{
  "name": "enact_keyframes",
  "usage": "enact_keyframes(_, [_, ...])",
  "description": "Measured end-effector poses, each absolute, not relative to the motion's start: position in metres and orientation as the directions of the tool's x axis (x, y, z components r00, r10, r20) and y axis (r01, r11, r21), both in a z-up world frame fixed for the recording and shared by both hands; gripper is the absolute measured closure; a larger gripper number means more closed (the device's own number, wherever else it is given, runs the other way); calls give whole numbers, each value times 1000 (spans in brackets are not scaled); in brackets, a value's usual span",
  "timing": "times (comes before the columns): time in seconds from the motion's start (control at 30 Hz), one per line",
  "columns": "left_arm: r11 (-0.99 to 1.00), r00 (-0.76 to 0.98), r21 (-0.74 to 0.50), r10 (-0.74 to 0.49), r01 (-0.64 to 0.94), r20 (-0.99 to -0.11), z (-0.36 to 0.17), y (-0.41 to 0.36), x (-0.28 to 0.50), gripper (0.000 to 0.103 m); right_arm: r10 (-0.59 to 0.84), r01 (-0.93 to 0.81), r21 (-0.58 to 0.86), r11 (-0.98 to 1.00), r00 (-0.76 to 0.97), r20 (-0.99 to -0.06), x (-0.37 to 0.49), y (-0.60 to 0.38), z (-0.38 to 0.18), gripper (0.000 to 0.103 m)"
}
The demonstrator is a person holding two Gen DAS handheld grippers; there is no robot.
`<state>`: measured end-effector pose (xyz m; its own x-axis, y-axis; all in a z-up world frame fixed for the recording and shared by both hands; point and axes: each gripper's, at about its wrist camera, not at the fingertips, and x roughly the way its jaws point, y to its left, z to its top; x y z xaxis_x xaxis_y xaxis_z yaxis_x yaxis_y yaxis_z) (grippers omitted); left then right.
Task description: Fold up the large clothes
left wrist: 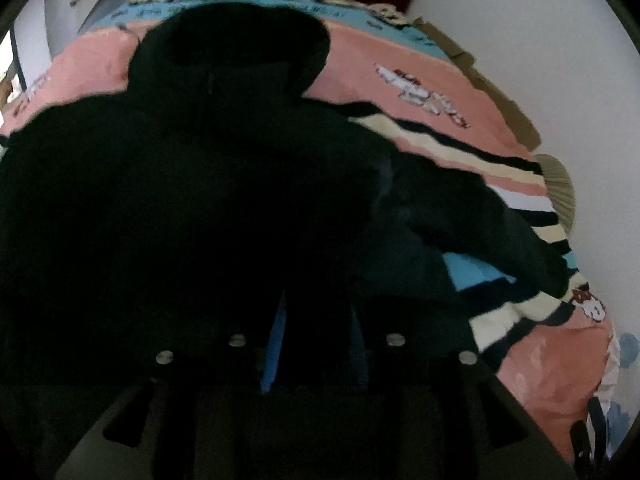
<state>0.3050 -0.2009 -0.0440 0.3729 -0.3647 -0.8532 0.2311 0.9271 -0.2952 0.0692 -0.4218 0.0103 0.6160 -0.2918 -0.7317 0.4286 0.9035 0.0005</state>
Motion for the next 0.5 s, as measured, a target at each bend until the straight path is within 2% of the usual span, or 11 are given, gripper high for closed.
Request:
enact_keyframes(0.27, [939, 501, -224, -329, 260, -800, 17, -158, 273, 73, -281, 401, 7, 916, 653, -703, 59, -402, 31, 1])
enact_keyframes(0.5, [965, 544, -180, -257, 192, -799, 32, -78, 266, 73, -279, 376, -7, 927, 673, -685, 55, -380, 46, 1])
